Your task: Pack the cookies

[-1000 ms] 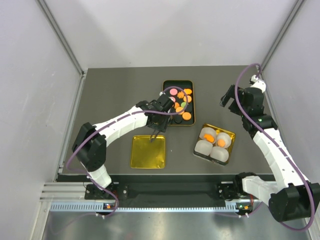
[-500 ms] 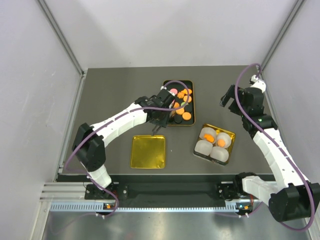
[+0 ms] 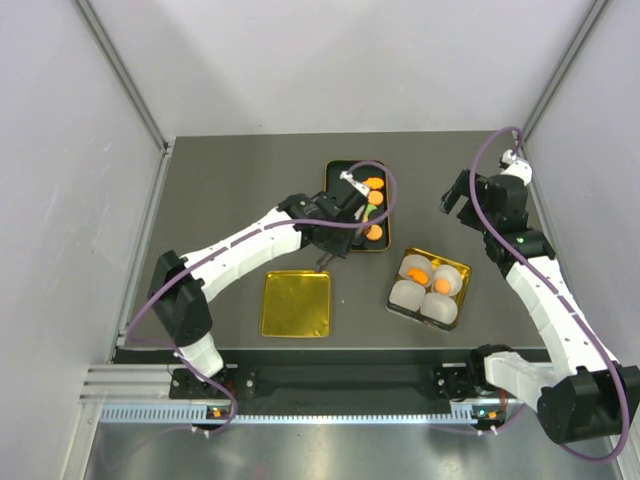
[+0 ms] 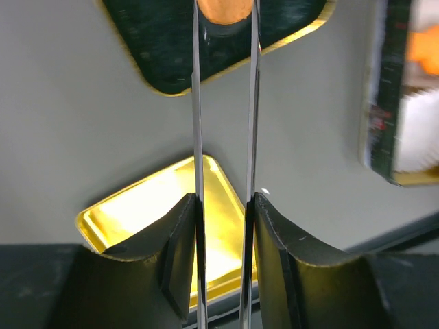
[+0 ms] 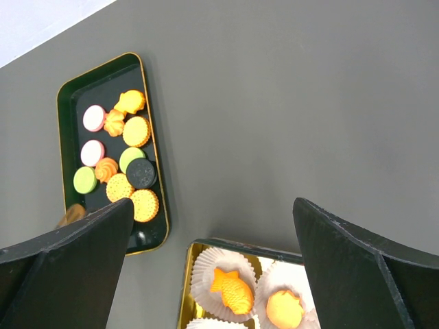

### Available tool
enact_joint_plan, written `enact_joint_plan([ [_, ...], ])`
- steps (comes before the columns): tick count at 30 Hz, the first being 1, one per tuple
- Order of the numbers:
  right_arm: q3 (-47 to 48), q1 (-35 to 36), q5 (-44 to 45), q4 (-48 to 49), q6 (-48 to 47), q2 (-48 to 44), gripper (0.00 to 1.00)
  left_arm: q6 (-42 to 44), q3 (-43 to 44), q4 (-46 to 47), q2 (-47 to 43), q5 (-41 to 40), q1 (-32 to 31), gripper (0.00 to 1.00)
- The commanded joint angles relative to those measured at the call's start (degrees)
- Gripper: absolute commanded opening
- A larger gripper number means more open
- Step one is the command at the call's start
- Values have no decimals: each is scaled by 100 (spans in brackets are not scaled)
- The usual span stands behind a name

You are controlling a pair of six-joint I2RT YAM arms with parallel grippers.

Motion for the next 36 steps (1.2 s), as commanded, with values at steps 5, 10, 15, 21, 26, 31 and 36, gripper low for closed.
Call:
enact_joint_plan([
  [5,25,-102,44,323,16,-141,100,-235,654,-247,-279,-156,-983,40],
  [10,16,-111,70,306,-2,-158,100,-350,751,-405,-174,-165,-1468,40],
  [15,16,-120,79,297,-2,-150,100,-526,620,-458,-164,-191,-1942,40],
  [21,8,-111,79,297,16,-167,100,-605,514,-458,-94,-138,-2242,39],
  [26,8,-111,79,297,7,-167,100,-658,426,-458,-59,-94,-2347,40],
  [31,-1,-111,79,297,-2,-202,100,-667,259,-396,2,-6,-2374,39],
  [36,-10,-111,88,306,-2,-220,100,-640,215,-291,46,82,-2400,40],
])
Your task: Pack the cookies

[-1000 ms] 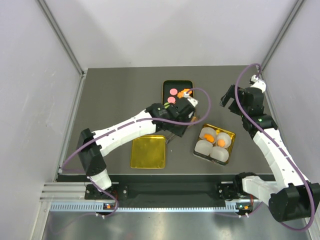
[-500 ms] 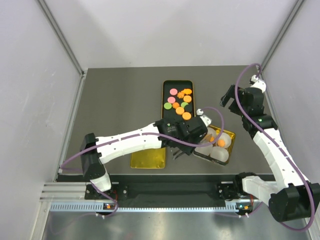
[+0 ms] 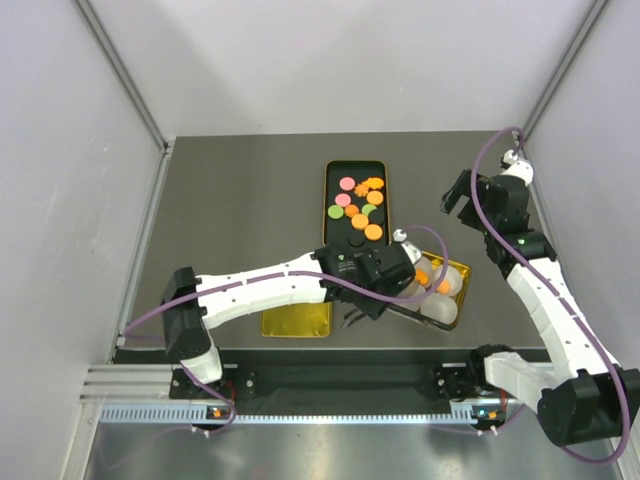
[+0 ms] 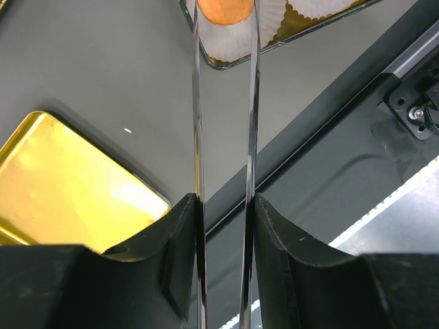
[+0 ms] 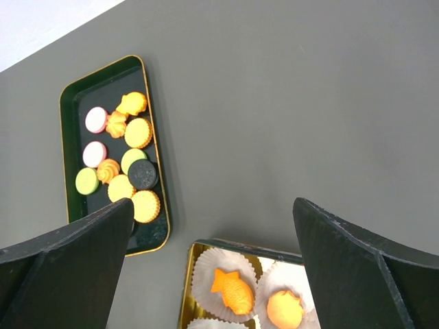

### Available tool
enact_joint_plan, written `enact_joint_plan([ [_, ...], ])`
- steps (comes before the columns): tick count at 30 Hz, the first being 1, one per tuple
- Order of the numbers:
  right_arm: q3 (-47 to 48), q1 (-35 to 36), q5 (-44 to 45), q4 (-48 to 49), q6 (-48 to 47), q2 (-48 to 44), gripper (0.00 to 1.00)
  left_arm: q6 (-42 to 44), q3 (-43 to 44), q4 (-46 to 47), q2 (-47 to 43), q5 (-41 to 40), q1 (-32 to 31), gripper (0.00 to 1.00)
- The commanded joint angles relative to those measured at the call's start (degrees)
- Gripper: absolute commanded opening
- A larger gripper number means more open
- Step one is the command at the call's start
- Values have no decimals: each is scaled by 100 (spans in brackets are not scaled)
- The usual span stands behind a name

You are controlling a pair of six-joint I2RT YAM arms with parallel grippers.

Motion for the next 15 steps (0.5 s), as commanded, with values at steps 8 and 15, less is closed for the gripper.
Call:
enact_joint_plan([
  [8,-8,-111,64,297,-8,-176,100,-41,-61,346,172,104,-50,40],
  [15,1,-120,46,297,-8,-159,100,-24,-70,408,207,51,-50,43],
])
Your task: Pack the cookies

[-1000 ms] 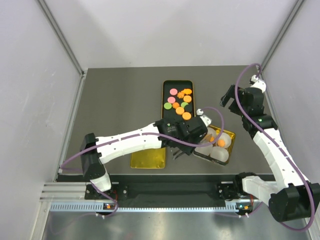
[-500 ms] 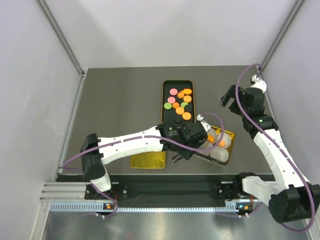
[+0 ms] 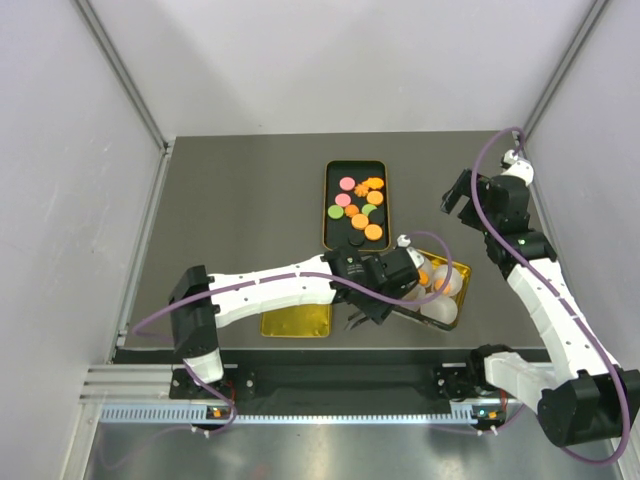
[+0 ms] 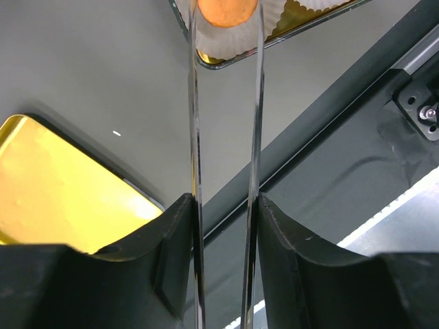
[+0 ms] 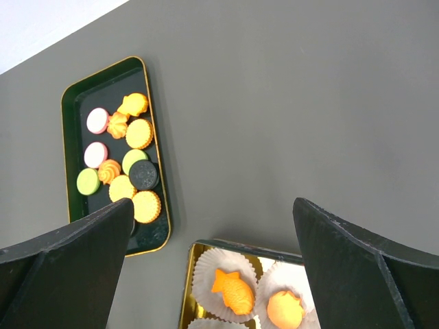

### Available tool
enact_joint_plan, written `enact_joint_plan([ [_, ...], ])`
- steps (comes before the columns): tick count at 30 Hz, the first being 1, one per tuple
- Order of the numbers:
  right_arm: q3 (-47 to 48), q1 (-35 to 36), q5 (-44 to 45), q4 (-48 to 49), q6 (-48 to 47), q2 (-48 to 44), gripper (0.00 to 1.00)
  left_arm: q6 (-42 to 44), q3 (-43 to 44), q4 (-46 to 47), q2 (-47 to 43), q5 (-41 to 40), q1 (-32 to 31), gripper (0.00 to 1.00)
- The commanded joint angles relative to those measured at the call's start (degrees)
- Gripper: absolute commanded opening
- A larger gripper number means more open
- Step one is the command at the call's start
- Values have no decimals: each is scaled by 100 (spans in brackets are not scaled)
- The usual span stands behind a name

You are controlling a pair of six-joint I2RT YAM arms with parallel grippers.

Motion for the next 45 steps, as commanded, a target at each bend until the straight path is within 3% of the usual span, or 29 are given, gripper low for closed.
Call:
enact_joint_plan([
  [1,1,-111,55,293,-8,-122,100,-26,5,281,-36,-47,-31,45],
  [14,-8,-111,29,302,0,-148,100,62,119,343,-53,-170,-31,51],
  [29,-16,-120,37,293,-9,-165,100,132,479,316,-650,-293,75,46],
  [34,-16,-111,29,302,0,-148,100,159,427,272,-932,-477,417,45],
  [45,-16,-120,-33,302,0,-148,100,492,-65,307,-888,-496,1814,44],
])
